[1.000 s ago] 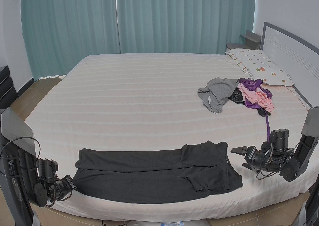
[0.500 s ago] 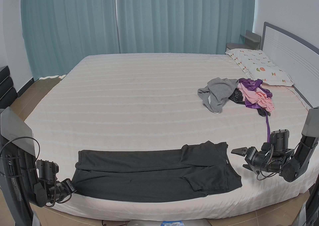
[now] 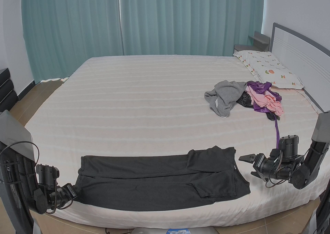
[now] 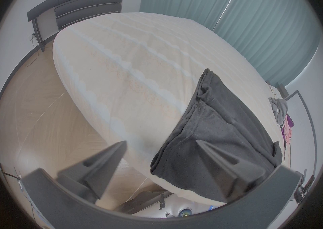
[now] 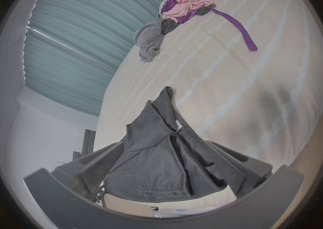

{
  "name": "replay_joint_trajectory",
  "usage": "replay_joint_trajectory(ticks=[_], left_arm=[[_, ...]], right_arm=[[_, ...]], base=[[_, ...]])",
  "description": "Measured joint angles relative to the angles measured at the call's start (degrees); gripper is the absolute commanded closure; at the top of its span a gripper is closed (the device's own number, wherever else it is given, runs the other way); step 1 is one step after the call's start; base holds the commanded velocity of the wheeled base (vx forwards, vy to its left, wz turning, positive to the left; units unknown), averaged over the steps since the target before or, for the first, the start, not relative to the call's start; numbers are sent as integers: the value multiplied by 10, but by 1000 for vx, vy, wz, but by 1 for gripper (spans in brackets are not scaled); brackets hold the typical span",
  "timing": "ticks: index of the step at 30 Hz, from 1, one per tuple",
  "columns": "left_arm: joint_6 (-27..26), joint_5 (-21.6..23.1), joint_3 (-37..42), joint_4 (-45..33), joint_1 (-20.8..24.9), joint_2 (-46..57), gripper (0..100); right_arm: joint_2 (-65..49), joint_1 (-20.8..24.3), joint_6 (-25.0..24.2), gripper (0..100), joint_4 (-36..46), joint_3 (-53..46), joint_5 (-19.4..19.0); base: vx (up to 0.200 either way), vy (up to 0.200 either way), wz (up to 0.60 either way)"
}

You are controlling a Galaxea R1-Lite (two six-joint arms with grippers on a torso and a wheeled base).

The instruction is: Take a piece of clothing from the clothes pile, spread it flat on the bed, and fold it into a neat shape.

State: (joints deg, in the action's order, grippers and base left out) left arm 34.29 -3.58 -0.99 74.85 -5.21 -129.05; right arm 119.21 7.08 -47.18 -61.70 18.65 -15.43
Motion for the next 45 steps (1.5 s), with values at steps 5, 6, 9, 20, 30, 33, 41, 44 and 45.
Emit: replay_joint_trajectory(ticks=[5,6,9,20,30,33,41,44,45], left_arm=[[3,20,-1,5,-18,29,0],[4,36,-5,5,-23,39,0],[5,81,-20,4,-33,55,0],[-37,216,-117,-2,-44,45,0],[-93,259,-138,-1,-46,-12,100],[-93,260,-135,0,-47,-19,100],[-94,260,-131,2,-72,-27,100],[-94,260,-123,6,-85,-27,100],[-94,260,-121,7,-89,-27,100]], right_arm=[[2,0,0,0,0,0,0],[2,0,0,0,0,0,-1],[3,0,1,0,0,0,-3],[8,0,2,0,-1,2,-17],[19,0,3,0,-5,3,-20],[20,0,3,0,-5,3,-20],[21,0,3,0,-5,2,-20],[22,0,3,0,-5,3,-20],[22,0,3,0,-5,4,-20]], base=[[0,0,0],[0,0,0],[0,0,0],[0,0,0],[0,0,0],[0,0,0],[0,0,0],[0,0,0],[0,0,0]])
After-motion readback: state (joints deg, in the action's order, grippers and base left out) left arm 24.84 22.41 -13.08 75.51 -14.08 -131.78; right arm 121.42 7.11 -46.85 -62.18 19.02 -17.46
